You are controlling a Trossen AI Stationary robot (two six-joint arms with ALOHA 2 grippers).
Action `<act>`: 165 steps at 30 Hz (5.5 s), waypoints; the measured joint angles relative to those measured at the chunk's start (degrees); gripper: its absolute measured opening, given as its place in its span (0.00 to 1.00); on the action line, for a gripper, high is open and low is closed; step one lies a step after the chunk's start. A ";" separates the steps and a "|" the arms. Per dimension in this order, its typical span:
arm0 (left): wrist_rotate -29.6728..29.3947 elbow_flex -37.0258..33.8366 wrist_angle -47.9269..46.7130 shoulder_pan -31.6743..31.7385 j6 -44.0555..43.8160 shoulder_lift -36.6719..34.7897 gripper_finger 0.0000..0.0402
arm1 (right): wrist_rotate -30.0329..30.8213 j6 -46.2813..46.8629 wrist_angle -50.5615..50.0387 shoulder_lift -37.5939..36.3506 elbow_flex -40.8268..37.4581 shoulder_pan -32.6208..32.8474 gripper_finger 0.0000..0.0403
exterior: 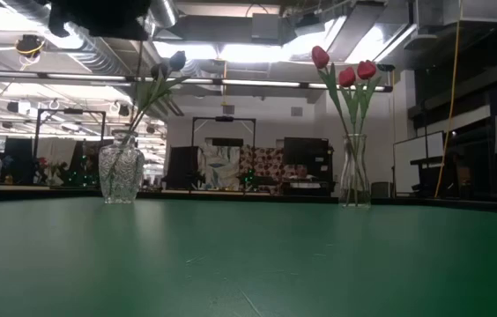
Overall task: Sort flowers into vase by color
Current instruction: Put the black flower into the top left transparent vase, then return to Home Position
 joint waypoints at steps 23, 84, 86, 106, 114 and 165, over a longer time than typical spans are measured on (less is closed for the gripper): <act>3.63 -1.84 -7.64 -0.27 -2.10 -23.69 0.00 | 3.95 1.29 -1.92 -0.02 0.00 -0.02 0.48; 50.17 -26.49 45.44 37.13 59.28 -45.73 0.00 | 3.89 1.73 -1.82 -0.02 0.00 0.00 0.48; 50.15 -27.89 46.18 37.46 59.18 -45.69 0.00 | 3.90 1.73 -1.81 -0.02 0.00 -0.02 0.48; 48.56 -34.93 51.84 37.63 53.31 -45.69 0.18 | 5.31 1.73 -1.29 -0.02 0.00 0.00 0.48; 48.60 -34.93 50.42 37.41 48.29 -45.69 0.31 | 5.29 1.71 -0.11 -0.02 -0.02 0.00 0.48; 66.13 -30.42 16.49 32.95 26.09 -45.84 0.33 | 5.20 1.67 -0.11 -0.02 -0.02 0.00 0.48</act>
